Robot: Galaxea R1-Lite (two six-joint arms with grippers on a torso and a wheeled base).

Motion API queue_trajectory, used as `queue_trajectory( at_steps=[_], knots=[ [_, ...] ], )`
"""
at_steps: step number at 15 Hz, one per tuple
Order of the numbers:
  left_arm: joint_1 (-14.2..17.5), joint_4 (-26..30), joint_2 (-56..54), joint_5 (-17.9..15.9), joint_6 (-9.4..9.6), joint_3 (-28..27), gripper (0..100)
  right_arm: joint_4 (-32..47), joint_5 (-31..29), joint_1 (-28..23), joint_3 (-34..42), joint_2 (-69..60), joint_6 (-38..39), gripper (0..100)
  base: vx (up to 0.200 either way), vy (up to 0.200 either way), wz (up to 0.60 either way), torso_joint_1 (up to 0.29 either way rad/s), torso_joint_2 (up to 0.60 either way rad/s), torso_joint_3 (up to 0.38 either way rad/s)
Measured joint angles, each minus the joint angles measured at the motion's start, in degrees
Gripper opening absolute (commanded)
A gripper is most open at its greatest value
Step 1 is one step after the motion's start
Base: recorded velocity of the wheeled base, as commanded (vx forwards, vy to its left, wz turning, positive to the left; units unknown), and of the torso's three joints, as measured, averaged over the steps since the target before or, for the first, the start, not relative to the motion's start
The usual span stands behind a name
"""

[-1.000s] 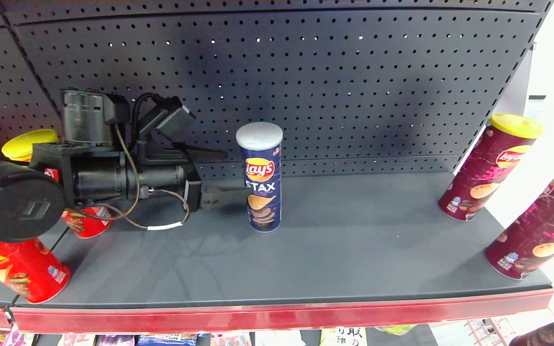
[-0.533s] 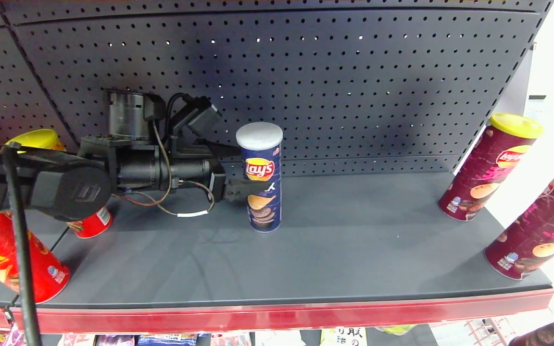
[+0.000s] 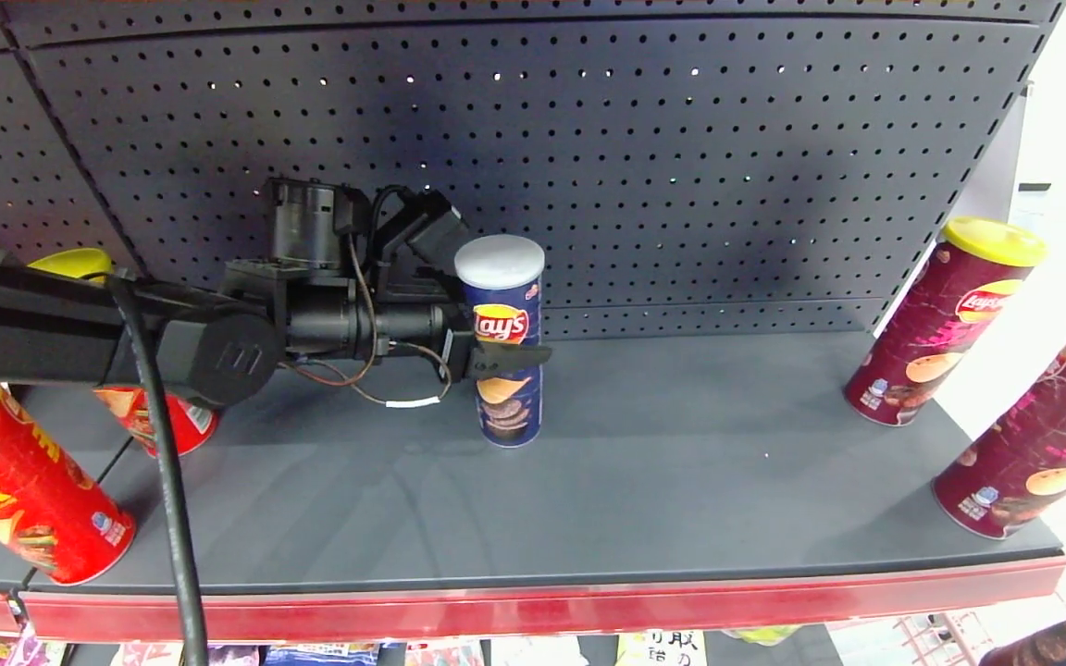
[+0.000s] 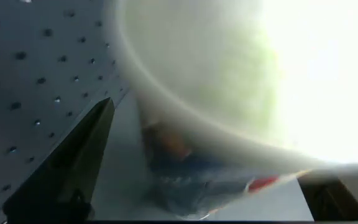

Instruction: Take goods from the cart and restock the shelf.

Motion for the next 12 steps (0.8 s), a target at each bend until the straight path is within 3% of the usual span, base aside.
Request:
queue_trajectory(
  at_steps=[3, 6, 12],
  knots=[
    [-0.34, 0.16, 0.26, -0.02, -0.09, 0.17, 0, 0.0, -0.01, 0.0, -0.02, -0.11, 0.0, 0, 0.0, 0.0, 0.0, 0.0, 0.0, 0.0],
    [-1.07, 0.17, -1.29, -0.02, -1.51, 2.47, 0, 0.0, -0.01, 0.0, -0.06, -0.12, 0.0, 0, 0.0, 0.0, 0.0, 0.0, 0.0, 0.0],
    [-2.57, -0.02, -11.09, -0.71, -2.94, 16.09, 0, -0.01, 0.07, 0.0, -0.15, -0.12, -0.02, 0, 0.0, 0.0, 0.0, 0.0, 0.0, 0.0]
  ],
)
